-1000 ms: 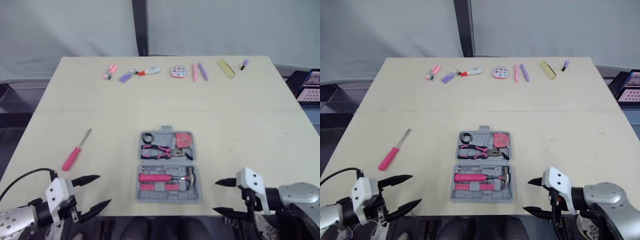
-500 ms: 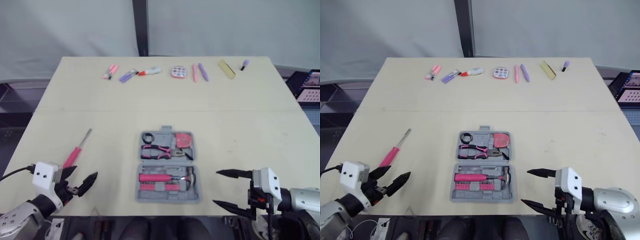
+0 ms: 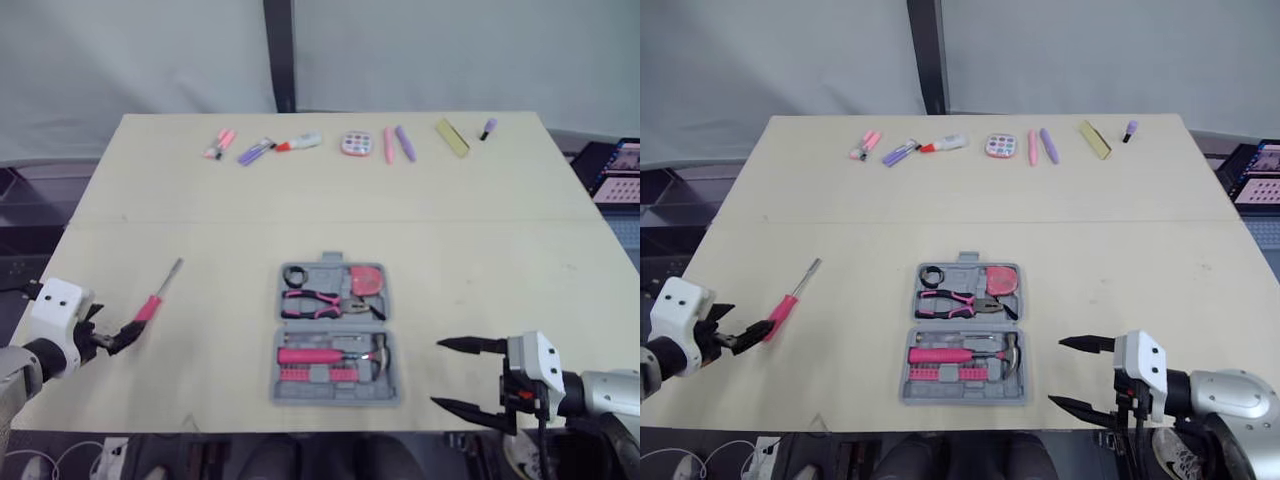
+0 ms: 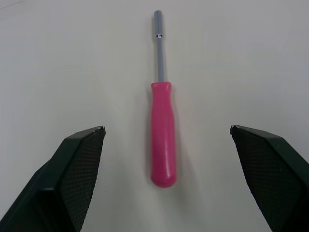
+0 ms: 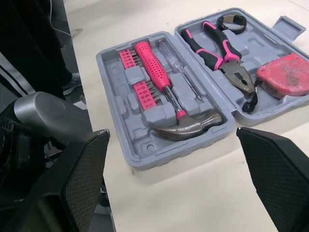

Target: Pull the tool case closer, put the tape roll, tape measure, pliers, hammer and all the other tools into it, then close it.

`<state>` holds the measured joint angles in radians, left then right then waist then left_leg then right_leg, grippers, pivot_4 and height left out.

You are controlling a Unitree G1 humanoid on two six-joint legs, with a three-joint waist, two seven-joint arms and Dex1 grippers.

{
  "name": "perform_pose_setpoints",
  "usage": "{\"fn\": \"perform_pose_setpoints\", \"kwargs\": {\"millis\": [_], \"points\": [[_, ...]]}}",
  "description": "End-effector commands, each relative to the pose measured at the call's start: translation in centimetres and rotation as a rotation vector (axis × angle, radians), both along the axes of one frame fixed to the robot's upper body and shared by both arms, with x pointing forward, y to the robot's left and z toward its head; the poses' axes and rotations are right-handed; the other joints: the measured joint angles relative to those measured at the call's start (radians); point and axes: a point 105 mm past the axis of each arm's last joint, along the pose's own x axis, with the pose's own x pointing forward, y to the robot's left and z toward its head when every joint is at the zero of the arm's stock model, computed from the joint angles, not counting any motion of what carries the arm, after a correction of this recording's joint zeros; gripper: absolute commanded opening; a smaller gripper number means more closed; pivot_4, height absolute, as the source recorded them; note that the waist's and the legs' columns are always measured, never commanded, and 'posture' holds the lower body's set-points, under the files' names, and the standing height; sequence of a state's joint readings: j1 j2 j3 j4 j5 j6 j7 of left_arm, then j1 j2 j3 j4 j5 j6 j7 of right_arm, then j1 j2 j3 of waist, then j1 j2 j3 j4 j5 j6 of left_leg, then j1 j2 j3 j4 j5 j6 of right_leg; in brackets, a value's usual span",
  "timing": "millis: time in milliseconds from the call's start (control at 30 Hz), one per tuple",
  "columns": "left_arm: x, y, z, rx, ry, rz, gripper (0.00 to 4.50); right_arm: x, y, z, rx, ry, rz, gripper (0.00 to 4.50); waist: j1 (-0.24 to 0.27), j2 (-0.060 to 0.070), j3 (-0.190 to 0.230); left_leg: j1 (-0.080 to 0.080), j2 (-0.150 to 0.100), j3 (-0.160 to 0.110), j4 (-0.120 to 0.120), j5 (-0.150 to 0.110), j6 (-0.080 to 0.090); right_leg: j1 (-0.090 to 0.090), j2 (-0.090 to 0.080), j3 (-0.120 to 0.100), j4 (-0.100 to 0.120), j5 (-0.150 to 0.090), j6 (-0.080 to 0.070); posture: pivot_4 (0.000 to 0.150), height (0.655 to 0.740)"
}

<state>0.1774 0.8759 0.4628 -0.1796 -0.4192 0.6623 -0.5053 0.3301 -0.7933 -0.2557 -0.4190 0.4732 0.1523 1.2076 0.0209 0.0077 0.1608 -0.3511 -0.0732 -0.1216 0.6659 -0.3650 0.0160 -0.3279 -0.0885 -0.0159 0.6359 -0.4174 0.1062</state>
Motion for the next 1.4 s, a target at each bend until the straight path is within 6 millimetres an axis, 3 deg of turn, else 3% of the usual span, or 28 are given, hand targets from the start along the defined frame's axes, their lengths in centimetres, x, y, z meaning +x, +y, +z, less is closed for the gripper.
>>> {"fn": "perform_pose_setpoints", "kwargs": {"millis": [33, 400, 1000, 1400], "points": [[1.1, -0.8, 0.9, 0.027, 0.009, -0.037, 4.50, 0.1, -0.1, 0.5, -0.008, -0.031, -0.002, 4.46, 0.004, 0.000, 0.000, 0.000, -0.001, -0.001, 0.001, 0.000, 0.000, 0.000, 0.000, 0.000, 0.001, 0.000, 0.000, 0.150, 0.7400], [3.5, -2.7, 0.1, 0.023, 0.060, -0.047, 4.50, 0.2, -0.2, 0.6, -0.020, -0.038, -0.032, 4.46, -0.003, 0.000, 0.000, -0.001, -0.001, -0.001, 0.001, 0.000, 0.000, -0.004, -0.001, 0.001, 0.008, 0.000, 0.000, 0.150, 0.7400], [4.6, -0.9, -2.3, 0.005, 0.119, 0.051, 4.50, 0.3, -0.4, 0.7, -0.035, -0.042, -0.057, 4.46, 0.000, -0.001, 0.000, -0.002, -0.002, 0.001, 0.002, 0.000, 0.000, -0.012, -0.001, 0.002, 0.019, 0.000, 0.000, 0.150, 0.7400], [5.4, -1.2, -3.4, -0.030, 0.154, 0.041, 4.50, 0.1, -0.4, 0.8, -0.046, -0.038, -0.075, 4.46, 0.000, -0.001, -0.001, -0.002, -0.002, 0.000, 0.003, 0.000, 0.000, -0.013, -0.002, 0.001, 0.022, 0.000, 0.000, 0.150, 0.7400]]}}
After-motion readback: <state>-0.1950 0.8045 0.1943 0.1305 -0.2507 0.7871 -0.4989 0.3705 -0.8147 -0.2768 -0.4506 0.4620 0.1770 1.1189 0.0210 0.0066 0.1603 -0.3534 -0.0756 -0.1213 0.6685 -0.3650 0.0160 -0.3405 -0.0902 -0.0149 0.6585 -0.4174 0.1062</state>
